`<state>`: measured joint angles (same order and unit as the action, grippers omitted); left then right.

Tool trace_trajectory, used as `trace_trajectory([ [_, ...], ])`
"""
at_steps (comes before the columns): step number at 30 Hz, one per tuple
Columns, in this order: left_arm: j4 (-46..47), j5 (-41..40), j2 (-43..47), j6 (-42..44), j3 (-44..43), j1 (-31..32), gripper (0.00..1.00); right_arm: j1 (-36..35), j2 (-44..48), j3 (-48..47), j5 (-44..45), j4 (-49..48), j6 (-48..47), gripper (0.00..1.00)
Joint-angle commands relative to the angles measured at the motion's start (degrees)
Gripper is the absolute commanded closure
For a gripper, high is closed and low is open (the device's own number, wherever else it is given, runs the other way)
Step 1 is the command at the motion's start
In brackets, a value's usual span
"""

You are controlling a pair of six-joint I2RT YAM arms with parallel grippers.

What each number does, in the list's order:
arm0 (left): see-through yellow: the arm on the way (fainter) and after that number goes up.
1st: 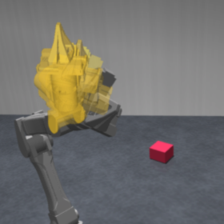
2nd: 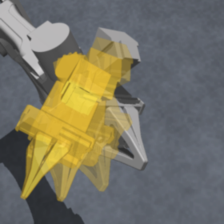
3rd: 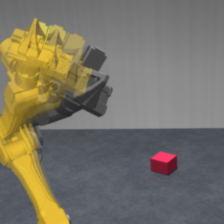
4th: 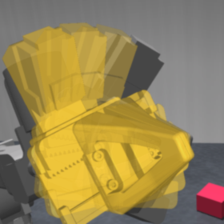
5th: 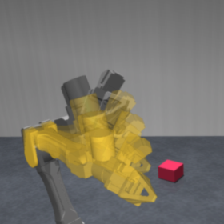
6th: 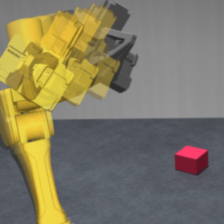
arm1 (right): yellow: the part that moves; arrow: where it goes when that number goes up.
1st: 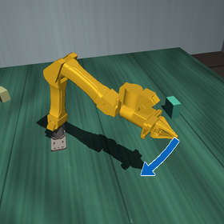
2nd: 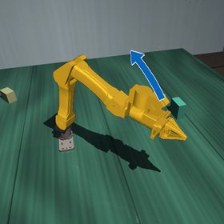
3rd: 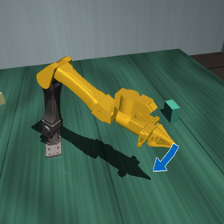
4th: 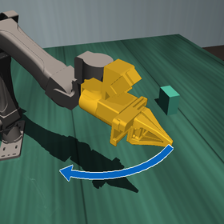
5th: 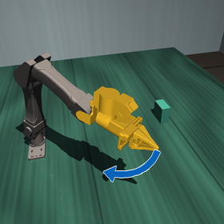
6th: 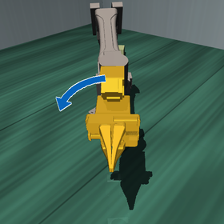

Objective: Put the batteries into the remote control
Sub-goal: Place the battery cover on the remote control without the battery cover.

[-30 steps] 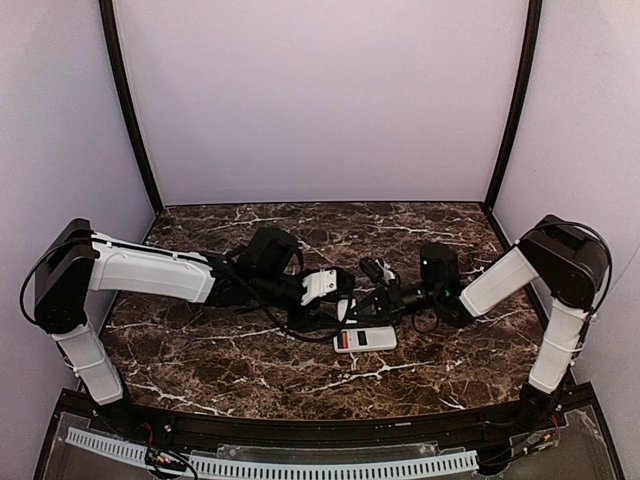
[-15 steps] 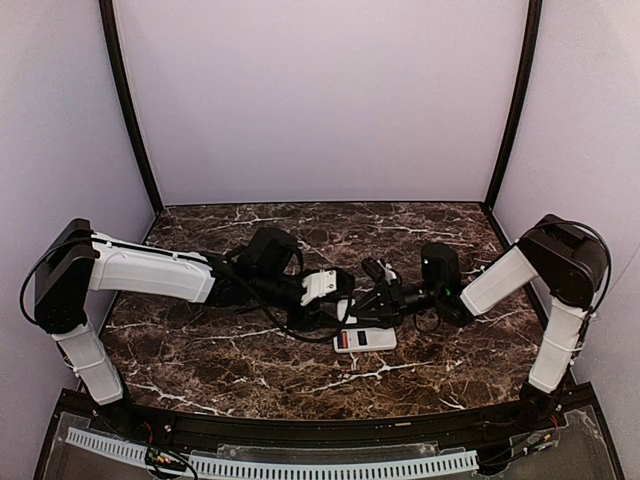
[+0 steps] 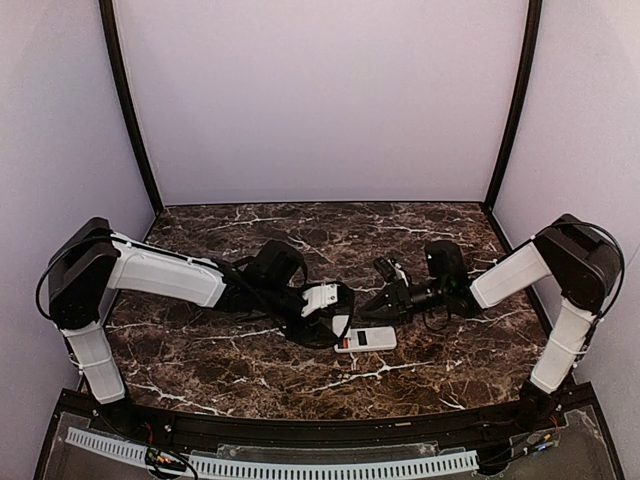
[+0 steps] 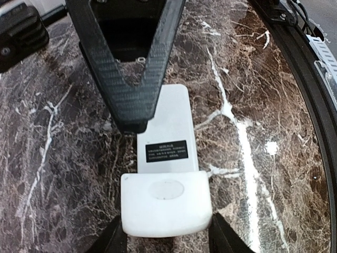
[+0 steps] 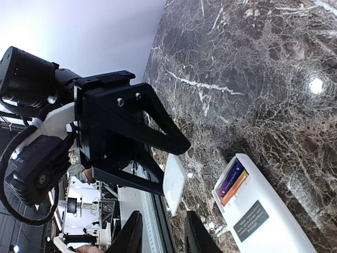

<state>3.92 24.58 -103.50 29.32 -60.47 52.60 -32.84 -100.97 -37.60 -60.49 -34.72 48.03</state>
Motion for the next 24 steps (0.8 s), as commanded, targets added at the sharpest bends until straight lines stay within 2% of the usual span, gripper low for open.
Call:
trace_trajectory([
  [1, -3.0, 0.35, -1.22, -0.94, 0.2, -0.33, 0.69, -0.2, 0.7, -1.15, 0.64, 2.19, -2.36, 0.77],
  [7, -3.64, 0.8, -3.29, -1.54, -0.58, -0.31, 0.69, -1.98, -1.16, -1.89, 0.42, 1.22, -1.76, 0.86],
  [12, -6.68, 0.98, -4.6, -1.53, -1.87, -0.37, 0.67, -2.86, -2.7, -2.42, 0.41, 0.92, -1.48, 0.88],
  [24, -6.3, 0.22, -5.81, -2.31, -3.18, -0.31, 0.66, -4.33, -5.32, -3.48, 0.74, 0.83, -1.71, 0.91],
])
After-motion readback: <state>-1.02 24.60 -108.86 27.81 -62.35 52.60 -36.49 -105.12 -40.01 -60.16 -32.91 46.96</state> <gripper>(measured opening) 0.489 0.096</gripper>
